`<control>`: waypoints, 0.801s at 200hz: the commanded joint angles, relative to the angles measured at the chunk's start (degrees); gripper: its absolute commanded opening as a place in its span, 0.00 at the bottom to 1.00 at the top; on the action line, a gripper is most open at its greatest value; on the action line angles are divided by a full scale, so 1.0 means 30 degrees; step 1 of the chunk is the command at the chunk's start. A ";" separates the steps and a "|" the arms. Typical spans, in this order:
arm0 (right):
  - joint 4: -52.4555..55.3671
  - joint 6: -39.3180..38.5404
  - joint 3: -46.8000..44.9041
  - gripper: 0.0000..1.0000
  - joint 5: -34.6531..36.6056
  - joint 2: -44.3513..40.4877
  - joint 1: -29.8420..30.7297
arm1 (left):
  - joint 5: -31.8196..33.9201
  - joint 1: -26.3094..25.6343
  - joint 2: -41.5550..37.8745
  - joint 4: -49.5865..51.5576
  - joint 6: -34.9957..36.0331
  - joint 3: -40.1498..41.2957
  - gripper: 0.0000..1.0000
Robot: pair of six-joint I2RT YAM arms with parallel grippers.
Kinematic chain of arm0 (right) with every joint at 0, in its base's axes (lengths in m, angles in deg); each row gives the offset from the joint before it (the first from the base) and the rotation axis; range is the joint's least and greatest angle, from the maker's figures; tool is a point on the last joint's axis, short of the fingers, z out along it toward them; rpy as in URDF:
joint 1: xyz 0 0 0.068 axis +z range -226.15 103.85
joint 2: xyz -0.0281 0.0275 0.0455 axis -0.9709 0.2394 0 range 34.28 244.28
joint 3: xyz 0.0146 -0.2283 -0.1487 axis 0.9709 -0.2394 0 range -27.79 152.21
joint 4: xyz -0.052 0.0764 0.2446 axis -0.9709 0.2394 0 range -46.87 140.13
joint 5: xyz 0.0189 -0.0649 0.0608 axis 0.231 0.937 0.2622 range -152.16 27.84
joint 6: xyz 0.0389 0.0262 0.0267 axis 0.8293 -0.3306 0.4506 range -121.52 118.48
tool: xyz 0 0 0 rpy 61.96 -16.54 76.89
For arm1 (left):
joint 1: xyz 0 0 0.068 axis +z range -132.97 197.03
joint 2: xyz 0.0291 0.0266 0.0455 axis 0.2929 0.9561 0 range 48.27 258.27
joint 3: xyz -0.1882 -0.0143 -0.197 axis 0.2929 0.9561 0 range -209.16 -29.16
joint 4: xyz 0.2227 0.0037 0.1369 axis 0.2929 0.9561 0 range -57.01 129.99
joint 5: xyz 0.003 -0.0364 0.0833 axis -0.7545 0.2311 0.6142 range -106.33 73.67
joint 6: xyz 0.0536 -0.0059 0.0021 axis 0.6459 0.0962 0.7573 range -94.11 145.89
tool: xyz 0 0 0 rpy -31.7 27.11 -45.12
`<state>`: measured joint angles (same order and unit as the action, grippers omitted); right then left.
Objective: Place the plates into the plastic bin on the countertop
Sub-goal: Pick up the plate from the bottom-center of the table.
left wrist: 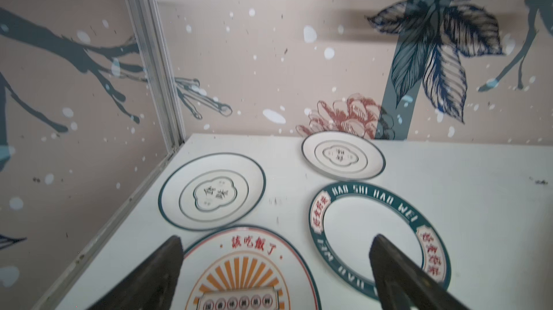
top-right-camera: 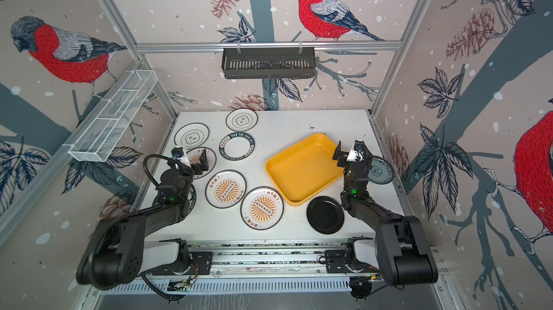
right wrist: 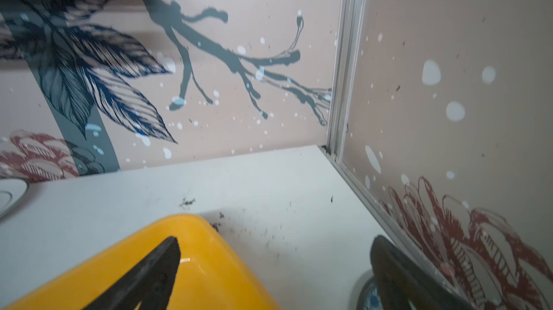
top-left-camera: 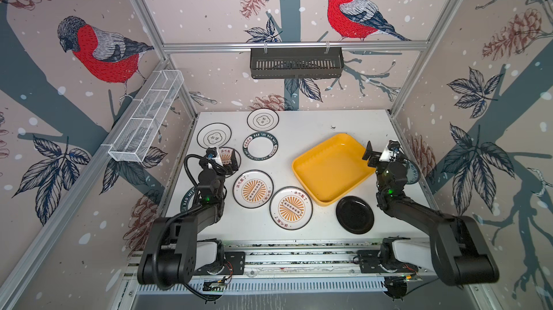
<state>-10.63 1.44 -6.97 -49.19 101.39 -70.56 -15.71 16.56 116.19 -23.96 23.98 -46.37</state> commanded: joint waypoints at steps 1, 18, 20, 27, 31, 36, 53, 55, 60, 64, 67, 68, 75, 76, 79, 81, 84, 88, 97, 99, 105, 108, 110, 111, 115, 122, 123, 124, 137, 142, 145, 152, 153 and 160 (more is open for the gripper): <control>0.5903 0.1044 0.1520 1.00 -0.0972 -0.2088 0.0692 | -0.0304 -0.0516 -0.2587 0.6207 -0.2268 -0.1973 0.97; 0.8601 0.3019 0.2699 1.00 -0.1931 -0.3584 0.1387 | -0.0900 -0.1130 -0.4186 0.8899 -0.4783 -0.3228 0.97; 0.8858 0.3310 0.2787 1.00 -0.2078 -0.3743 0.1485 | -0.1018 -0.1168 -0.4352 0.9160 -0.5171 -0.3367 0.97; 0.9666 0.4301 0.3134 1.00 -0.2847 -0.4253 0.1832 | -0.1728 -0.1325 -0.4793 0.9825 -0.6423 -0.3664 0.97; 1.0022 0.4891 0.3283 1.00 -0.3259 -0.4526 0.2077 | -0.2143 -0.1404 -0.5032 1.0118 -0.7179 -0.3744 0.97; 1.0379 0.5699 0.3359 1.00 -0.3708 -0.4864 0.2398 | -0.2583 -0.1532 -0.5283 1.0385 -0.8237 -0.3781 0.97; 1.0769 0.8587 0.3253 1.00 -0.4897 -0.5746 0.3876 | -0.4103 -0.2355 -0.6002 1.0534 -1.1917 -0.3437 0.97; 1.0748 0.8950 0.3211 1.00 -0.4980 -0.5837 0.4033 | -0.4184 -0.2522 -0.6066 1.0484 -1.2026 -0.3316 0.97; 1.0678 0.9809 0.3108 1.00 -0.5225 -0.6022 0.4627 | -0.4316 -0.2928 -0.6255 1.0292 -1.3273 -0.3034 0.97; 1.0433 1.0595 0.2950 1.00 -0.5399 -0.6126 0.5229 | -0.4295 -0.3391 -0.6351 1.0031 -1.3958 -0.2776 0.97; 1.0260 1.1026 0.2826 1.00 -0.5458 -0.6171 0.5602 | -0.4245 -0.3678 -0.6432 0.9789 -1.4356 -0.2574 0.97; 1.0222 1.1172 0.2792 1.00 -0.5492 -0.6185 0.5664 | -0.4233 -0.3841 -0.6465 0.9698 -1.4520 -0.2505 0.97; 0.9963 1.1866 0.2654 1.00 -0.5531 -0.6180 0.6562 | -0.3986 -0.4777 -0.6548 0.9191 -1.5271 -0.2126 0.97; 0.9913 1.1987 0.2633 1.00 -0.5513 -0.6189 0.6686 | -0.3928 -0.4844 -0.6567 0.9106 -1.5388 -0.2091 0.97; 0.9767 1.2410 0.2565 1.00 -0.5435 -0.6134 0.7260 | -0.3709 -0.5306 -0.6605 0.8992 -1.5681 -0.2001 0.97; 0.9670 1.2601 0.2556 1.00 -0.5378 -0.6109 0.7531 | -0.3485 -0.5677 -0.6612 0.8963 -1.5857 -0.1954 0.97; 0.9549 1.2822 0.2527 1.00 -0.5291 -0.6034 0.7919 | -0.3152 -0.6040 -0.6614 0.8952 -1.6095 -0.1918 0.97; 0.9396 1.3102 0.2524 1.00 -0.5216 -0.5941 0.8421 | -0.2781 -0.6738 -0.6565 0.8897 -1.6375 -0.1853 0.97; 0.9104 1.3534 0.2592 1.00 -0.5089 -0.5654 0.9462 | -0.1958 -0.8060 -0.6393 0.8754 -1.6893 -0.1842 0.97; 0.9021 1.3586 0.2607 1.00 -0.5086 -0.5572 0.9685 | -0.1832 -0.8343 -0.6325 0.8720 -1.7017 -0.1870 0.97; 0.8763 1.3630 0.2639 1.00 -0.5086 -0.5436 1.0170 | -0.1441 -0.9149 -0.6104 0.8577 -1.7347 -0.1929 0.97; 0.8457 1.3529 0.2626 1.00 -0.5113 -0.5338 1.0540 | -0.1244 -0.9525 -0.5983 0.8567 -1.7501 -0.1937 0.97; 0.8281 1.3452 0.2615 1.00 -0.5151 -0.5288 1.0687 | -0.1119 -0.9683 -0.5930 0.8535 -1.7615 -0.1938 0.97; 0.8193 1.3425 0.2598 1.00 -0.5177 -0.5274 1.0756 | -0.1059 -0.9846 -0.5877 0.8471 -1.7673 -0.1938 0.97; 0.7837 1.3310 0.2501 1.00 -0.5223 -0.5251 1.0963 | -0.0885 -1.0325 -0.5684 0.8211 -1.7803 -0.1940 0.97; 0.7009 1.3658 0.2170 1.00 -0.5261 -0.5162 1.1127 | -0.0793 -1.1076 -0.5332 0.7569 -1.7820 -0.1920 0.97; 0.6883 1.3733 0.2112 1.00 -0.5261 -0.5138 1.1152 | -0.0808 -1.1114 -0.5285 0.7460 -1.7820 -0.1929 0.97; 0.6747 1.3814 0.2040 1.00 -0.5247 -0.5141 1.1149 | -0.0816 -1.1206 -0.5261 0.7377 -1.7805 -0.1919 0.97; 0.7506 1.4929 0.1809 1.00 -0.4771 -0.5039 1.0893 | -0.1579 -1.1744 -0.4406 0.5604 -1.7686 -0.1712 0.97; 0.8517 1.5568 0.1938 1.00 -0.4094 -0.5053 1.0751 | -0.1996 -1.1738 -0.4028 0.4710 -1.7905 -0.1578 0.97; 0.8991 1.5892 0.2011 1.00 -0.3775 -0.5059 1.0676 | -0.2211 -1.1738 -0.3794 0.4348 -1.8109 -0.1523 0.97; 0.9321 1.6172 0.2032 1.00 -0.3559 -0.5028 1.0470 | -0.2712 -1.1554 -0.3323 0.3975 -1.8515 -0.1538 0.97; 0.9240 1.6176 0.2014 1.00 -0.3619 -0.5013 1.0428 | -0.2749 -1.1514 -0.3270 0.4008 -1.8577 -0.1548 0.97; 0.8417 1.5972 0.1789 1.00 -0.4394 -0.4907 1.0147 | -0.3239 -1.1197 -0.2956 0.4264 -1.8959 -0.1644 0.97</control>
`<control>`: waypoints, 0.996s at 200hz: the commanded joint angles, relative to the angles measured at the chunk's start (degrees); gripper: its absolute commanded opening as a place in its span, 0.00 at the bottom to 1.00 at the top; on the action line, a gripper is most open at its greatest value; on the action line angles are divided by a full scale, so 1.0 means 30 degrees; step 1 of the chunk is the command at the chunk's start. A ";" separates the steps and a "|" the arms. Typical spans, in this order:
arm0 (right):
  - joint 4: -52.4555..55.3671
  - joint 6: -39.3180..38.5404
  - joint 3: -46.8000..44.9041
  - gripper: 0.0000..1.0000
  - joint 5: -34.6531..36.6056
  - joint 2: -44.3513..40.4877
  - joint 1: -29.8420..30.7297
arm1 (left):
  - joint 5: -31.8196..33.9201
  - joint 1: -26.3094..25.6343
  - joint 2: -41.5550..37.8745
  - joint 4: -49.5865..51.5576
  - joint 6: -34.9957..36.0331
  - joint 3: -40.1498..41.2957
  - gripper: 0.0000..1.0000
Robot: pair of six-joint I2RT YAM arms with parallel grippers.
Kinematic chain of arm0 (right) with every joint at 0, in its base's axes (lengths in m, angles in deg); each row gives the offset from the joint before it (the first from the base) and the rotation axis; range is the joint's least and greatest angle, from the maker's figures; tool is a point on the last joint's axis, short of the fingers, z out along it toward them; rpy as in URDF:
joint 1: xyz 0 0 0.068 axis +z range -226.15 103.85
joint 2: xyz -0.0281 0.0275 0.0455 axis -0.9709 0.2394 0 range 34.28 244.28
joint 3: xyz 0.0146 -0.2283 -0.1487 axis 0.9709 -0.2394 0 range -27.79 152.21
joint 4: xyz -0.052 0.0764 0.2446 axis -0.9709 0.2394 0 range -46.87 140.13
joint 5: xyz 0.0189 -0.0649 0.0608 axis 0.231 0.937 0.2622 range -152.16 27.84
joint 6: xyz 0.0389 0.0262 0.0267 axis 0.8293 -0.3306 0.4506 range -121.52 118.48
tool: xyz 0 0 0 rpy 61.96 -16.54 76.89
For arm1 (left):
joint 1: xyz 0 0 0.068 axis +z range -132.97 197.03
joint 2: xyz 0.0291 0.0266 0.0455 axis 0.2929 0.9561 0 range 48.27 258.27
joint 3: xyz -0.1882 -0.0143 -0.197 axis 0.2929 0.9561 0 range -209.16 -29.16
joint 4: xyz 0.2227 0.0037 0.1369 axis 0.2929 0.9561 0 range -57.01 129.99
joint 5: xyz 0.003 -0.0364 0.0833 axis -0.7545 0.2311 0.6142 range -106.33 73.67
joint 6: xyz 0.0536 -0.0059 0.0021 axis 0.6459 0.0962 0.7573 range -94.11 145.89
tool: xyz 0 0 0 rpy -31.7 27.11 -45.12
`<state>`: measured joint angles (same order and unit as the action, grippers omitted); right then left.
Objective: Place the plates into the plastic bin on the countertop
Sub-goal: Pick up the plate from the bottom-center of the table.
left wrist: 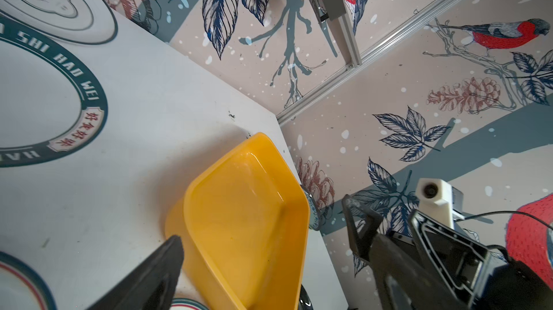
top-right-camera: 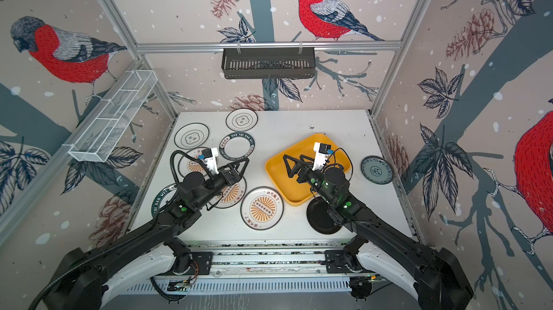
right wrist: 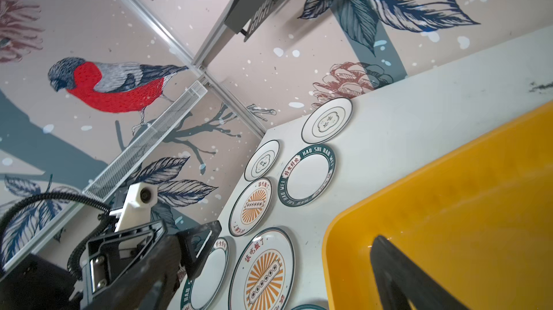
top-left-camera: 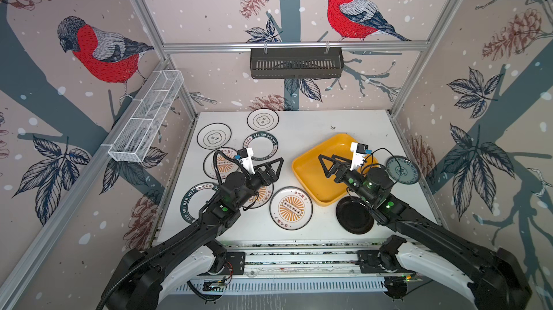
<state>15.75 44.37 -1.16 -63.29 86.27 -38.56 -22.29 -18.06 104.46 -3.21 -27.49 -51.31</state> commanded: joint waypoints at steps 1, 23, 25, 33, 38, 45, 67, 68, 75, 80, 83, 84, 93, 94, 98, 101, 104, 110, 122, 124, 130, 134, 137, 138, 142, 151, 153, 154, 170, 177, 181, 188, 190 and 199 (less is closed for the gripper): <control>-0.0504 0.1592 -0.0163 1.00 0.0135 0.0148 -0.0576 | -0.1112 0.0381 0.1002 -0.2630 -0.1832 -0.0013 0.97; 0.0574 -0.0077 0.1343 1.00 -0.0759 0.1211 -0.0781 | -0.2872 0.1695 0.1872 -0.1571 -0.1799 -0.0681 0.97; 0.0908 -0.0220 0.1544 1.00 -0.0648 0.1332 -0.0758 | -0.3052 0.1807 0.1935 -0.1332 -0.1766 -0.0741 0.97; 0.1989 -0.0760 0.2246 1.00 -0.0239 0.1805 -0.0750 | -0.3469 0.2226 0.2204 -0.0066 -0.1575 -0.1209 0.97; 0.2477 -0.1083 0.2659 1.00 -0.0102 0.2030 -0.0750 | -0.3588 0.2310 0.2301 0.0554 -0.1306 -0.1401 0.97; 0.2892 -0.1687 0.2992 1.00 0.0095 0.2297 -0.0667 | -0.3639 0.2311 0.2343 0.1476 -0.0738 -0.1644 0.97; 0.3588 -0.3436 0.3698 1.00 0.0590 0.2793 -0.0263 | -0.3446 0.2318 0.1956 0.5717 0.1196 -0.2584 0.97; 0.3647 -0.3477 0.3724 1.00 0.0600 0.2839 -0.0228 | -0.3440 0.2320 0.1927 0.5948 0.1307 -0.2639 0.97; 0.3938 -0.3925 0.3997 1.00 0.0698 0.3079 -0.0130 | -0.3627 0.2302 0.1717 0.7116 0.1805 -0.2825 0.97; 0.4116 -0.4180 0.4144 1.00 0.0841 0.3284 -0.0064 | -0.3786 0.2322 0.1577 0.7896 0.2035 -0.2951 0.97; 0.4182 -0.4305 0.4271 1.00 0.0917 0.3401 0.0013 | -0.3841 0.2307 0.1487 0.8346 0.2169 -0.2994 0.97; 0.4207 -0.4351 0.4289 1.00 0.0939 0.3436 0.0027 | -0.3872 0.2300 0.1443 0.8494 0.2204 -0.2990 0.97; 0.4283 -0.4692 0.4476 1.00 0.1059 0.3713 0.0219 | -0.4387 0.2314 0.1162 0.9347 0.2297 -0.2901 0.97; 0.4273 -0.4720 0.4479 1.00 0.1083 0.3768 0.0247 | -0.4453 0.2304 0.1119 0.9419 0.2297 -0.2871 0.97; 0.4248 -0.4790 0.4533 1.00 0.1192 0.3924 0.0356 | -0.4672 0.2297 0.0957 0.9651 0.2248 -0.2780 0.97; 0.4172 -0.4831 0.4561 1.00 0.1283 0.4023 0.0410 | -0.4820 0.2297 0.0828 0.9789 0.2159 -0.2679 0.97; 0.4097 -0.4862 0.4569 1.00 0.1331 0.4101 0.0493 | -0.4933 0.2271 0.0665 0.9901 0.2027 -0.2502 0.97; 0.3872 -0.4924 0.4544 1.00 0.1292 0.4249 0.0632 | -0.5179 0.2278 0.0344 1.0093 0.1801 -0.2187 0.97; 0.3515 -0.5135 0.4511 1.00 0.1041 0.4555 0.0887 | -0.5526 0.2274 -0.0231 1.0707 0.1516 -0.1609 0.97; 0.3489 -0.5168 0.4511 1.00 0.1010 0.4622 0.0948 | -0.5562 0.2266 -0.0319 1.0871 0.1472 -0.1551 0.97; 0.3415 -0.5259 0.4511 1.00 0.0934 0.4803 0.1094 | -0.5691 0.2269 -0.0532 1.1336 0.1426 -0.1327 0.97; 0.3413 -0.5320 0.4526 1.00 0.0903 0.4936 0.1209 | -0.5872 0.2258 -0.0651 1.1512 0.1419 -0.1175 0.97; 0.3427 -0.5359 0.4539 1.00 0.0903 0.4995 0.1282 | -0.6013 0.2252 -0.0739 1.1593 0.1404 -0.1072 0.97; 0.3434 -0.5376 0.4539 1.00 0.0888 0.5025 0.1291 | -0.6057 0.2243 -0.0769 1.1626 0.1396 -0.1048 0.97; 0.3456 -0.5435 0.4568 1.00 0.0927 0.5120 0.1428 | -0.6184 0.2193 -0.0858 1.1764 0.1389 -0.0960 0.97; 0.3468 -0.5536 0.4588 1.00 0.0931 0.5296 0.1693 | -0.6178 0.1968 -0.1090 1.2120 0.1425 -0.0834 0.97; 0.3470 -0.5576 0.4596 1.00 0.0924 0.5334 0.1765 | -0.6127 0.1875 -0.1135 1.2191 0.1457 -0.0815 0.97; 0.3456 -0.5587 0.4583 1.00 0.0928 0.5340 0.1782 | -0.6099 0.1835 -0.1157 1.2191 0.1481 -0.0818 0.97; 0.3416 -0.5792 0.4570 1.00 0.1078 0.5560 0.2344 | -0.5522 0.0981 -0.1311 1.2782 0.1594 -0.0554 0.97; 0.3412 -0.5911 0.4559 1.00 0.1233 0.5642 0.2573 | -0.5557 0.0677 -0.1200 1.2759 0.1472 -0.0323 0.97; 0.3414 -0.5946 0.4531 1.00 0.1355 0.5677 0.2748 | -0.5598 0.0529 -0.1125 1.2707 0.1381 -0.0164 0.97; 0.3416 -0.6063 0.4497 1.00 0.1604 0.5756 0.2987 | -0.5682 0.0255 -0.0984 1.2544 0.1186 0.0150 0.97; 0.3413 -0.6088 0.4486 1.00 0.1642 0.5801 0.3062 | -0.5725 0.0187 -0.0954 1.2480 0.1133 0.0258 0.97; 0.3462 -0.6195 0.4496 1.00 0.1774 0.5928 0.3373 | -0.5943 0.0012 -0.0884 1.2254 0.0904 0.0734 0.96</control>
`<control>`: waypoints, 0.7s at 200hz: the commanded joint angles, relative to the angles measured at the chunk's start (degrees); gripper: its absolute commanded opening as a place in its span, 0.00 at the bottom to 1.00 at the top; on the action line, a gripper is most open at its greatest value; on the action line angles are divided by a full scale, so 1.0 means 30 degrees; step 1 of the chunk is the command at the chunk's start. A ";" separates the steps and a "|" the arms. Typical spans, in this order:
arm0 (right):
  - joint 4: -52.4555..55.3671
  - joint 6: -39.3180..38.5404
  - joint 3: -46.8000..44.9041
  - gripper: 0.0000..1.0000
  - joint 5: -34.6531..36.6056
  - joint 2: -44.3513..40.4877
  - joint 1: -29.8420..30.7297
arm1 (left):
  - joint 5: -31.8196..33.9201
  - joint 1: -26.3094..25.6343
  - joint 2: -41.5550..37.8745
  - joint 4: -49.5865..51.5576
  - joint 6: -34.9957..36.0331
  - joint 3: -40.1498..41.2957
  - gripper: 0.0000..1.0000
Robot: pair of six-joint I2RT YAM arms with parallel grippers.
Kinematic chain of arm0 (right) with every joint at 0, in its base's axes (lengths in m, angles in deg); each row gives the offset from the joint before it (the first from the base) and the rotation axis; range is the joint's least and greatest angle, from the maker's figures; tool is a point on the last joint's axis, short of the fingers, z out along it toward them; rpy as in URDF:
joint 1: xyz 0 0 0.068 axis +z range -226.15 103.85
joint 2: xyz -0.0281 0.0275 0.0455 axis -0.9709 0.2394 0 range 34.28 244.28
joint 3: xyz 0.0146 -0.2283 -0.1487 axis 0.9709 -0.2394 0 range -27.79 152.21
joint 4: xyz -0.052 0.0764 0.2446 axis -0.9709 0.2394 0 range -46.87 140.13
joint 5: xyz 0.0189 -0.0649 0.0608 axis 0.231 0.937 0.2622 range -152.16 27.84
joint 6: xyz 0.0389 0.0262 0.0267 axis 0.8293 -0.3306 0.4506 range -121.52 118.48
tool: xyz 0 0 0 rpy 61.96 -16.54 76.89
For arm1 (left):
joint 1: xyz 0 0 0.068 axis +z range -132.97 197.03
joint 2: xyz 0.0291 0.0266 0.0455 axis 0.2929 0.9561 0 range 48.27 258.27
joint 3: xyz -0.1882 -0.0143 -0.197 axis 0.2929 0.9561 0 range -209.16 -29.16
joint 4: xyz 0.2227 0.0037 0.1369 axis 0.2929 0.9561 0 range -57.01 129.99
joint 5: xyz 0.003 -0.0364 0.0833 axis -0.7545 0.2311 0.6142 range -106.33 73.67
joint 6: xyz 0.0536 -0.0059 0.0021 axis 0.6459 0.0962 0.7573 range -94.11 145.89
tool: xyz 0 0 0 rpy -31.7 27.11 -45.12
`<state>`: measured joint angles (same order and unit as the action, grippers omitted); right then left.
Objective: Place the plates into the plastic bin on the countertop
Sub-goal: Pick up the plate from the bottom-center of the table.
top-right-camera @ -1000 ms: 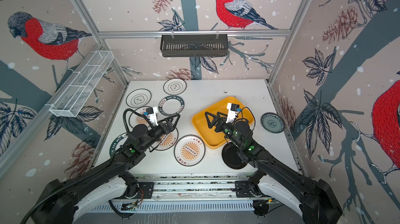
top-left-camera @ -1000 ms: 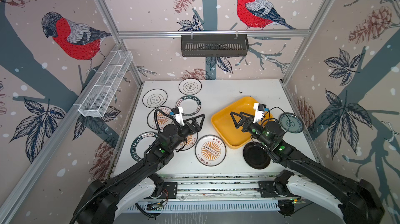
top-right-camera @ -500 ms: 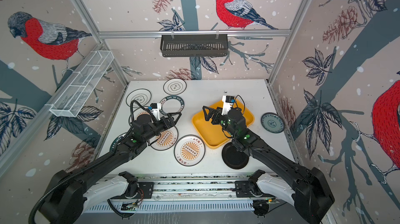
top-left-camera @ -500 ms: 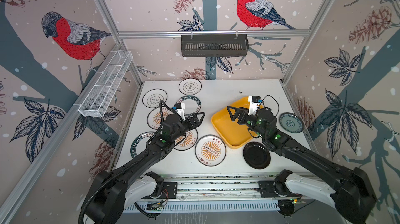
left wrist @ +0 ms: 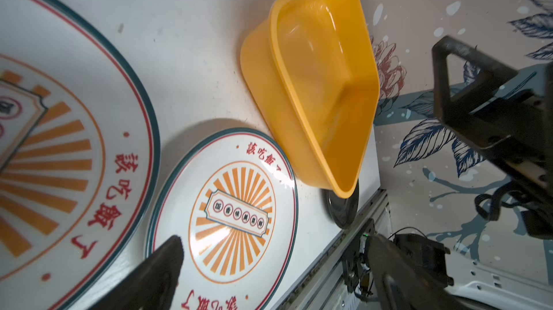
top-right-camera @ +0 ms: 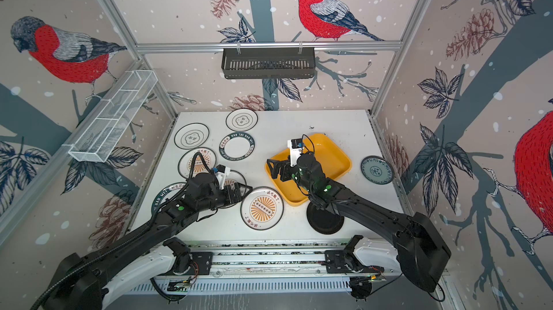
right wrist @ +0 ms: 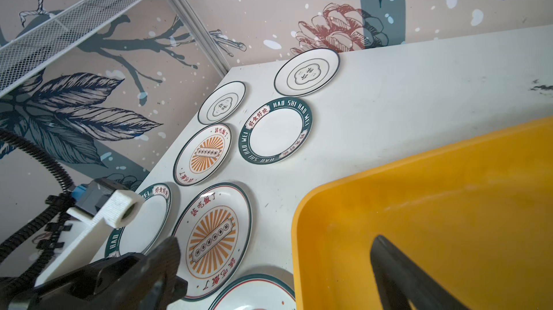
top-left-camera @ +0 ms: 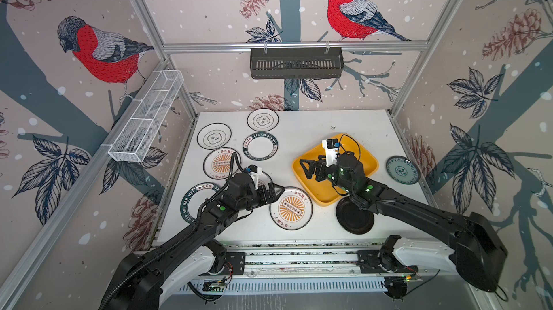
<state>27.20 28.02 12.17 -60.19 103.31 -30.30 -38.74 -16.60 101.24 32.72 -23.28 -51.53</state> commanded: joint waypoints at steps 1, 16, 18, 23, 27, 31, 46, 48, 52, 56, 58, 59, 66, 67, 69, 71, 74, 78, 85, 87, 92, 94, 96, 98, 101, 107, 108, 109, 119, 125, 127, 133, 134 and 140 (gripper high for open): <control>-0.0366 -0.0755 0.0060 1.00 0.0773 0.0277 0.0652 | -0.0477 -0.0478 0.0186 0.0257 -0.0523 0.0865 0.96; -0.0319 -0.0878 0.0089 1.00 0.1166 0.0491 0.1133 | -0.0479 -0.0471 -0.0056 0.0378 -0.0603 0.1394 0.96; -0.0318 -0.0917 0.0094 1.00 0.1218 0.0508 0.1222 | -0.0493 -0.0478 -0.0110 0.0404 -0.0603 0.1429 0.96; -0.0317 -0.0965 0.0081 1.00 0.1289 0.0584 0.1381 | -0.0418 -0.0474 -0.0273 0.0560 -0.0588 0.1533 0.96; -0.0290 -0.0967 0.0115 1.00 0.1389 0.0626 0.1481 | -0.0388 -0.0475 -0.0373 0.0675 -0.0575 0.1643 0.96; -0.0288 -0.0995 0.0125 1.00 0.1441 0.0687 0.1621 | -0.0381 -0.0453 -0.0493 0.0785 -0.0585 0.1688 0.95; -0.0251 -0.1001 0.0155 1.00 0.1687 0.0836 0.1933 | -0.0588 -0.0480 -0.0591 0.0620 -0.0729 0.2123 0.93; -0.0242 -0.1043 0.0155 1.00 0.1714 0.0836 0.1986 | -0.0652 -0.0480 -0.0566 0.0531 -0.0796 0.2190 0.92; -0.0258 -0.1035 0.0173 1.00 0.1763 0.0836 0.2054 | -0.0776 -0.0459 -0.0527 0.0373 -0.0862 0.2349 0.90; -0.0259 -0.1056 0.0214 1.00 0.1843 0.0834 0.2131 | -0.0947 -0.0477 -0.0458 0.0145 -0.0920 0.2456 0.89; -0.0251 -0.1057 0.0236 1.00 0.1871 0.0835 0.2175 | -0.1013 -0.0480 -0.0408 0.0061 -0.0946 0.2515 0.88; -0.0255 -0.1057 0.0239 1.00 0.1880 0.0836 0.2192 | -0.1048 -0.0480 -0.0375 0.0003 -0.0950 0.2540 0.88; -0.0237 -0.1061 0.0312 1.00 0.1988 0.1376 0.2302 | -0.1195 -0.0480 -0.0224 -0.0281 -0.1011 0.2757 0.85; -0.0233 -0.1074 0.0321 1.00 0.2012 0.1399 0.2299 | -0.1212 -0.0466 -0.0210 -0.0315 -0.1012 0.2778 0.85; -0.0230 -0.1084 0.0328 1.00 0.2030 0.1431 0.2319 | -0.1262 -0.0477 -0.0163 -0.0377 -0.1035 0.2808 0.84; -0.0215 -0.1079 0.0381 1.00 0.2056 0.1468 0.2339 | -0.1282 -0.0480 -0.0092 -0.0436 -0.1041 0.2860 0.83; -0.0202 -0.1082 0.0403 1.00 0.2090 0.1530 0.2360 | -0.1280 -0.0480 -0.0011 -0.0502 -0.1042 0.2905 0.83; -0.0129 -0.1086 0.0460 1.00 0.2173 0.1573 0.2401 | -0.1262 -0.0466 0.0079 -0.0528 -0.1021 0.2990 0.82; -0.0050 -0.1094 0.0556 1.00 0.2278 0.1664 0.2427 | -0.1223 -0.0477 0.0256 -0.0640 -0.1013 0.3073 0.80; -0.0046 -0.1089 0.0585 1.00 0.2287 0.1680 0.2446 | -0.1250 -0.0480 0.0305 -0.0692 -0.1013 0.3087 0.80; 0.0001 -0.1125 0.0643 1.00 0.2290 0.1725 0.2471 | -0.1281 -0.0480 0.0449 -0.0871 -0.1013 0.3189 0.79; 0.0004 -0.1126 0.0650 1.00 0.2305 0.1717 0.2472 | -0.1301 -0.0480 0.0485 -0.0948 -0.1028 0.3241 0.78; 0.0005 -0.1126 0.0652 1.00 0.2301 0.1752 0.2472 | -0.1306 -0.0466 0.0538 -0.1048 -0.1068 0.3275 0.78; 0.0005 -0.1140 0.0675 1.00 0.2329 0.1746 0.2487 | -0.1315 -0.0462 0.0581 -0.1160 -0.1093 0.3291 0.77; -0.0006 -0.1130 0.0681 1.00 0.2351 0.1759 0.2474 | -0.1372 -0.0453 0.0634 -0.1351 -0.1155 0.3417 0.76; -0.0021 -0.1103 0.0711 1.00 0.2397 0.1760 0.2495 | -0.1509 -0.0459 0.0804 -0.1853 -0.1305 0.3610 0.73; -0.0023 -0.1110 0.0697 1.00 0.2407 0.1752 0.2498 | -0.1545 -0.0470 0.0831 -0.1950 -0.1335 0.3658 0.73; -0.0024 -0.1113 0.0689 1.00 0.2412 0.1748 0.2500 | -0.1578 -0.0475 0.0860 -0.2043 -0.1365 0.3697 0.72; -0.0140 -0.1096 0.0682 1.00 0.2469 0.1736 0.2519 | -0.1810 -0.0451 0.1152 -0.2916 -0.1716 0.4033 0.67; -0.0120 -0.1087 0.0682 1.00 0.2527 0.1719 0.2531 | -0.1895 -0.0437 0.1342 -0.3414 -0.1870 0.4212 0.64; -0.0136 -0.1080 0.0682 1.00 0.2532 0.1716 0.2531 | -0.1945 -0.0448 0.1412 -0.3547 -0.1945 0.4287 0.63; -0.0147 -0.1097 0.0682 1.00 0.2588 0.1721 0.2528 | -0.2075 -0.0422 0.1633 -0.3920 -0.2034 0.4393 0.59; -0.0144 -0.1106 0.0682 1.00 0.2605 0.1718 0.2529 | -0.2077 -0.0422 0.1671 -0.3980 -0.2065 0.4402 0.59; -0.0128 -0.1088 0.0682 1.00 0.2636 0.1715 0.2531 | -0.2188 -0.0394 0.1879 -0.4343 -0.2146 0.4455 0.55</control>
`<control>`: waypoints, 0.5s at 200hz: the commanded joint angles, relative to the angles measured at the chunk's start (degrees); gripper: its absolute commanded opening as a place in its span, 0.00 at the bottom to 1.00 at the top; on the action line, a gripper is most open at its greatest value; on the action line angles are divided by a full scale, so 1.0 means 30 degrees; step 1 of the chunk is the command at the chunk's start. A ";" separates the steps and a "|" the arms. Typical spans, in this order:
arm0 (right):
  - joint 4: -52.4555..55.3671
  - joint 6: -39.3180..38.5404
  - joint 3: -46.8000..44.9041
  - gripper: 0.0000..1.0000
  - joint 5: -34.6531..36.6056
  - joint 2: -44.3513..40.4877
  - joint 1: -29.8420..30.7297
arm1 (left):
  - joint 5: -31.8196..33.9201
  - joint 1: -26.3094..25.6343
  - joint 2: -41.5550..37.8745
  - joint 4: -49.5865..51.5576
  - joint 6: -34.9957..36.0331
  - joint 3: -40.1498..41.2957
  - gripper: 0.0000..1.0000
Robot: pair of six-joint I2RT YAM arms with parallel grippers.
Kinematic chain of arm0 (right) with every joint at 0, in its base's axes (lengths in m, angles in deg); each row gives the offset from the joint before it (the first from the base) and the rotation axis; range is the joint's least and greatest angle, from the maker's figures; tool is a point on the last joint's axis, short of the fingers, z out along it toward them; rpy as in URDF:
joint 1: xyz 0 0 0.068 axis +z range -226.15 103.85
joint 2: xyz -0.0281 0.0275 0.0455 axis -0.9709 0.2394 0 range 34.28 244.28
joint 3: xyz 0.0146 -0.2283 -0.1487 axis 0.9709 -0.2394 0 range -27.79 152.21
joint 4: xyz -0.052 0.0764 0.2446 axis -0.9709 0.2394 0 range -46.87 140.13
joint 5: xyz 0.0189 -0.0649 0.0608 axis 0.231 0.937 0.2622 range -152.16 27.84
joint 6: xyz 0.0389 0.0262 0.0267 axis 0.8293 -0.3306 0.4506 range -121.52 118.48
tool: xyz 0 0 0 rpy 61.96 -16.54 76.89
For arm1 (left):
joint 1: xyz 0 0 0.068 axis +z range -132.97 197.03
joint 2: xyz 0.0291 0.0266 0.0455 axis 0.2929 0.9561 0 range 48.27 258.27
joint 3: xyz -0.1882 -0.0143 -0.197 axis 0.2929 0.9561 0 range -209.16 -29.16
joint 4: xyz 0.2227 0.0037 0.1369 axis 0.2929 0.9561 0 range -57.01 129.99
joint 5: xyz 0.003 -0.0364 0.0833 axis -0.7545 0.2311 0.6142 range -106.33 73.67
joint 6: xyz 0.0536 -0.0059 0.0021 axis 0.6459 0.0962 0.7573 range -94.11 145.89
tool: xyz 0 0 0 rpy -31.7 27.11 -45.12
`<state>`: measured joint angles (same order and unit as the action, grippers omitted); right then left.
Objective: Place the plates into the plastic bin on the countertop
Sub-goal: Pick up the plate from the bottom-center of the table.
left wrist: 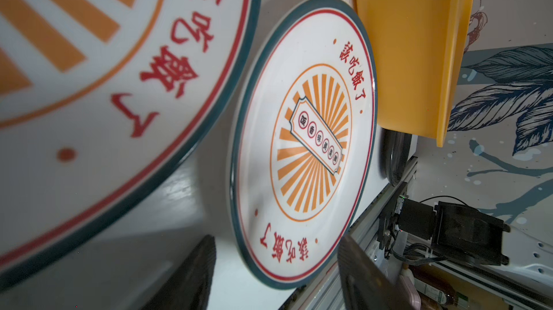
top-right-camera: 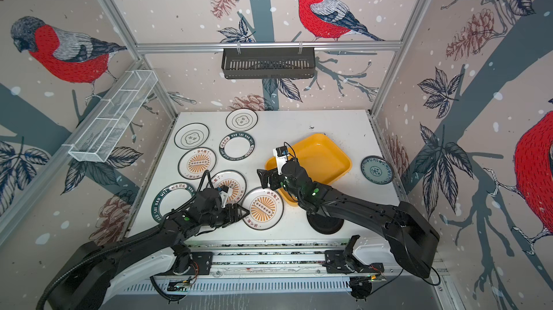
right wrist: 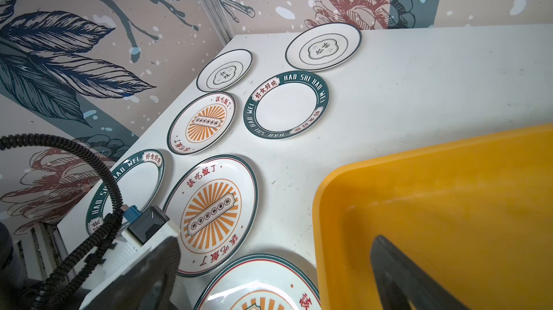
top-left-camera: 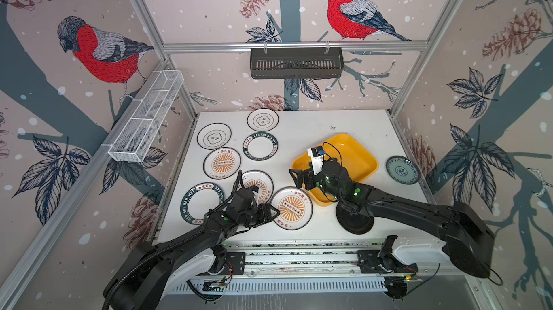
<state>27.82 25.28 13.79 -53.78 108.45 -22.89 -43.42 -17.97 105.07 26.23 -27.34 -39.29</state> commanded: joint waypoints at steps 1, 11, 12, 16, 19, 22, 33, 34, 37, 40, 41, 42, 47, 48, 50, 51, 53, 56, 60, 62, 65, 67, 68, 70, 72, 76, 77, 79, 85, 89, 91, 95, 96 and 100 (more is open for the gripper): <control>-0.0339 -0.0192 0.0143 1.00 0.0509 0.0003 0.0061 | -0.0648 0.0065 0.0651 -0.2203 -0.0796 0.0396 0.54; -0.0303 -0.0165 0.0114 1.00 0.0656 0.0003 0.0054 | -0.0695 0.0157 0.0982 -0.2388 -0.0980 0.0429 0.49; -0.0310 -0.0156 0.0114 1.00 0.0659 0.0003 0.0057 | -0.0710 0.0170 0.1030 -0.2396 -0.1008 0.0424 0.48; -0.0331 -0.0173 0.0088 1.00 0.0677 0.0010 0.0053 | -0.0766 0.0227 0.1163 -0.2381 -0.1101 0.0418 0.47; -0.0325 -0.0146 0.0059 1.00 0.0701 0.0007 0.0060 | -0.0796 0.0270 0.1272 -0.2419 -0.1142 0.0411 0.46; -0.0317 -0.0172 0.0056 1.00 0.0693 0.0000 0.0061 | -0.0818 0.0308 0.1370 -0.2446 -0.1179 0.0417 0.45; -0.0360 -0.0110 0.0055 1.00 0.0750 0.0011 0.0059 | -0.1031 0.0538 0.1764 -0.2533 -0.1291 0.0411 0.40; -0.0367 -0.0114 0.0040 1.00 0.0751 0.0007 0.0060 | -0.1054 0.0551 0.1802 -0.2556 -0.1295 0.0400 0.39; -0.0374 -0.0102 0.0035 1.00 0.0751 0.0003 0.0061 | -0.1114 0.0632 0.1861 -0.2576 -0.1298 0.0394 0.38; -0.0353 -0.0097 0.0023 1.00 0.0780 0.0003 0.0061 | -0.1213 0.0712 0.1960 -0.2637 -0.1299 0.0415 0.37; -0.0349 -0.0107 0.0025 1.00 0.0780 0.0003 0.0061 | -0.1262 0.0741 0.2017 -0.2637 -0.1299 0.0402 0.36; -0.0347 -0.0112 0.0040 1.00 0.0780 0.0003 0.0061 | -0.1287 0.0770 0.2060 -0.2667 -0.1284 0.0410 0.36; -0.0374 -0.0114 0.0055 1.00 0.0806 0.0065 0.0059 | -0.1519 0.0932 0.2218 -0.2816 -0.1217 0.0386 0.33; -0.0374 -0.0116 0.0055 1.00 0.0808 0.0048 0.0060 | -0.1562 0.0968 0.2249 -0.2829 -0.1199 0.0387 0.33; -0.0375 -0.0102 0.0055 1.00 0.0809 0.0051 0.0061 | -0.1652 0.0995 0.2352 -0.2898 -0.1164 0.0374 0.32; -0.0375 -0.0102 0.0055 1.00 0.0809 0.0051 0.0061 | -0.1687 0.1029 0.2389 -0.2929 -0.1158 0.0366 0.31; -0.0349 -0.0112 0.0055 1.00 0.0831 0.0045 0.0054 | -0.1749 0.1076 0.2431 -0.2974 -0.1139 0.0383 0.30; -0.0372 -0.0069 0.0048 1.00 0.0838 0.0048 0.0060 | -0.1864 0.1156 0.2566 -0.3053 -0.1125 0.0388 0.28; -0.0362 -0.0087 0.0040 1.00 0.0864 0.0037 0.0061 | -0.1976 0.1218 0.2715 -0.3151 -0.1097 0.0387 0.26; -0.0357 -0.0066 0.0044 1.00 0.0889 0.0026 0.0061 | -0.2019 0.1263 0.2776 -0.3220 -0.1117 0.0410 0.24; -0.0369 -0.0052 0.0028 1.00 0.0918 0.0006 0.0043 | -0.2059 0.1289 0.2850 -0.3271 -0.1144 0.0395 0.22; -0.0359 -0.0057 0.0026 1.00 0.0925 0.0003 0.0071 | -0.2069 0.1310 0.2920 -0.3316 -0.1165 0.0412 0.21; -0.0367 -0.0058 0.0026 1.00 0.0926 0.0003 0.0066 | -0.2071 0.1318 0.2937 -0.3343 -0.1173 0.0415 0.20; -0.0373 -0.0044 0.0026 1.00 0.0926 0.0003 0.0040 | -0.2073 0.1346 0.2993 -0.3385 -0.1201 0.0395 0.20; -0.0374 -0.0055 0.0018 1.00 0.0941 0.0010 0.0049 | -0.2080 0.1353 0.3044 -0.3418 -0.1231 0.0412 0.19; -0.0368 -0.0050 -0.0002 1.00 0.0970 0.0003 0.0060 | -0.2099 0.1392 0.3127 -0.3501 -0.1280 0.0427 0.18; -0.0371 -0.0054 -0.0003 1.00 0.0977 0.0003 0.0061 | -0.2115 0.1374 0.3143 -0.3524 -0.1289 0.0437 0.17; -0.0337 -0.0036 -0.0003 1.00 0.1013 0.0003 0.0061 | -0.2127 0.1389 0.3154 -0.3599 -0.1318 0.0430 0.17; -0.0313 -0.0027 -0.0004 1.00 0.1085 0.0008 0.0043 | -0.2105 0.1417 0.3237 -0.3661 -0.1382 0.0445 0.15; -0.0283 -0.0029 -0.0004 1.00 0.1127 0.0010 0.0051 | -0.2130 0.1449 0.3273 -0.3703 -0.1436 0.0425 0.13; -0.0242 -0.0015 -0.0004 1.00 0.1145 0.0005 0.0058 | -0.2109 0.1445 0.3275 -0.3739 -0.1465 0.0434 0.12; -0.0244 -0.0021 -0.0004 1.00 0.1186 0.0007 0.0046 | -0.2116 0.1491 0.3303 -0.3745 -0.1516 0.0445 0.11; -0.0222 -0.0025 -0.0004 1.00 0.1188 0.0005 0.0054 | -0.2109 0.1482 0.3289 -0.3748 -0.1525 0.0431 0.11; -0.0200 0.0000 -0.0018 1.00 0.1216 -0.0010 0.0046 | -0.2110 0.1526 0.3260 -0.3749 -0.1560 0.0444 0.09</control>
<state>27.82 25.31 13.75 -51.66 108.47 -22.85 -48.65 -13.86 114.58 17.81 -30.88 -38.13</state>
